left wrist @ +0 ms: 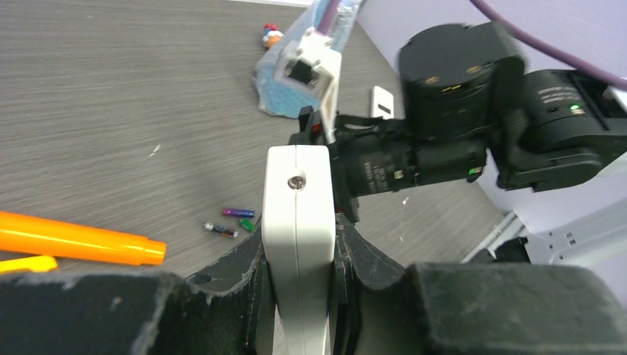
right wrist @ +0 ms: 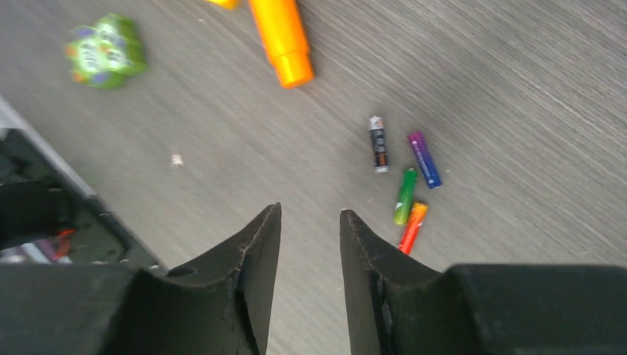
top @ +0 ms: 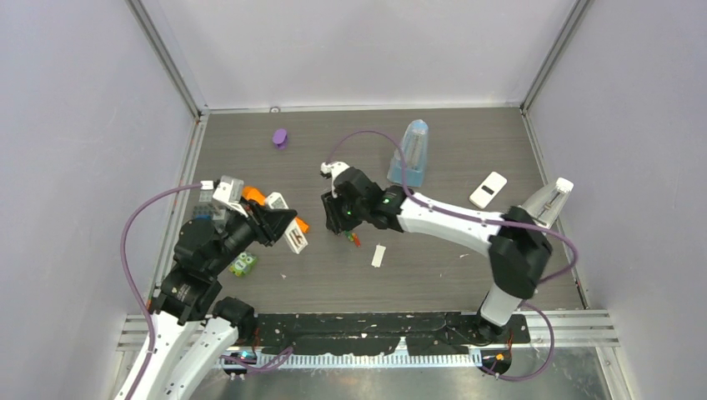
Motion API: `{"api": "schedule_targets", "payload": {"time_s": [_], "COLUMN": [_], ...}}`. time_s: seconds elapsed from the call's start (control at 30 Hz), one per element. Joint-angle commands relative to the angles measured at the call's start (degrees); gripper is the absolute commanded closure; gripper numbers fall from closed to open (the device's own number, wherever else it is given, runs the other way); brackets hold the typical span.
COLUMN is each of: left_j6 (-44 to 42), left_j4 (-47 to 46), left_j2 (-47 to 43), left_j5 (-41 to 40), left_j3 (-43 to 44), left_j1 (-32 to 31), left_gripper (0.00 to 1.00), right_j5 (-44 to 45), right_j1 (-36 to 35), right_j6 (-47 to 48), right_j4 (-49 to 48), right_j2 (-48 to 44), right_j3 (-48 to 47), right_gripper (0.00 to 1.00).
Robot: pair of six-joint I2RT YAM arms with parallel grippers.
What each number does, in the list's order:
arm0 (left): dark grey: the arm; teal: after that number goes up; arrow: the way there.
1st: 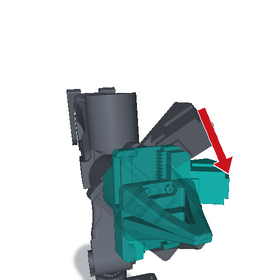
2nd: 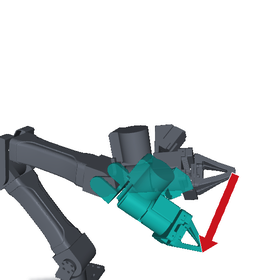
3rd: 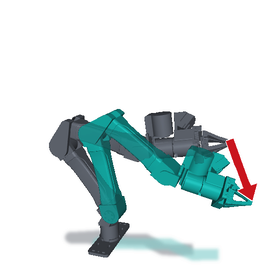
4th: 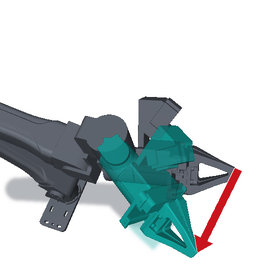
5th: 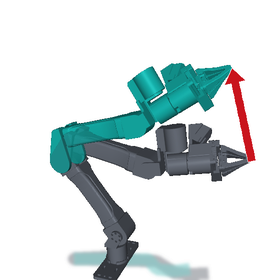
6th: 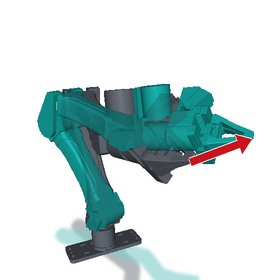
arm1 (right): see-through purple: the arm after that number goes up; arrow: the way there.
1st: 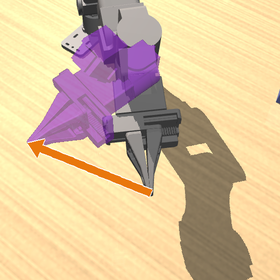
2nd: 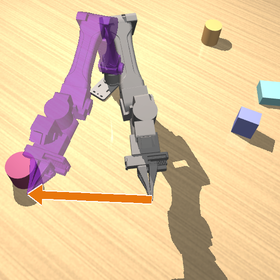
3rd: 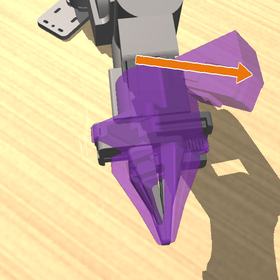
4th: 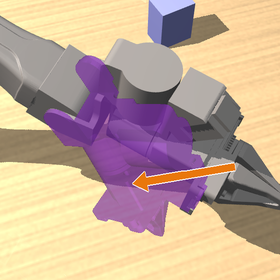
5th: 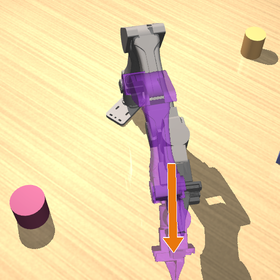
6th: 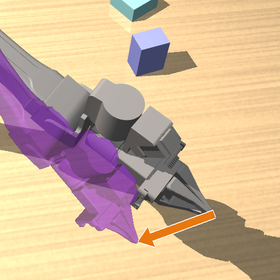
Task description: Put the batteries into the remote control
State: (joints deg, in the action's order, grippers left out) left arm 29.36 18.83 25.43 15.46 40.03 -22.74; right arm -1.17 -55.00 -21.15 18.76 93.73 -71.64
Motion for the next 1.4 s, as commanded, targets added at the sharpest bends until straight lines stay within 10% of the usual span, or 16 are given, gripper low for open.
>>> {"api": "schedule_targets", "payload": {"time_s": [0.0, 0.37, 1.03, 1.37], "left_j6": [-2.4, -1.5, 1.9, 3.2], "left_j4": [2.6, 4.2, 2.1, 1.8], "left_j2": [0.7, 1.5, 2.0, 1.6], "left_j5": [-7.0, -19.3, -14.0, -13.4], "left_j3": [4.1, 4.9, 4.8, 5.2], "left_j1": [0.1, 0.1, 0.1, 0.1], "left_gripper": [1.0, 1.0, 1.0, 1.0], "right_j5": [5.1, 5.6, 6.7, 4.9], "right_j1": [-0.2, -0.4, 0.0, 0.2], "right_j6": [6.3, 10.7, 12.6, 10.8], "right_j4": [3.8, 3.3, 2.4, 3.6], "right_j2": [6.8, 16.9, 26.5, 25.1], "right_j3": [-7.4, -11.8, -15.3, -14.8], "right_gripper": [0.57, 0.53, 0.67, 0.92]}}
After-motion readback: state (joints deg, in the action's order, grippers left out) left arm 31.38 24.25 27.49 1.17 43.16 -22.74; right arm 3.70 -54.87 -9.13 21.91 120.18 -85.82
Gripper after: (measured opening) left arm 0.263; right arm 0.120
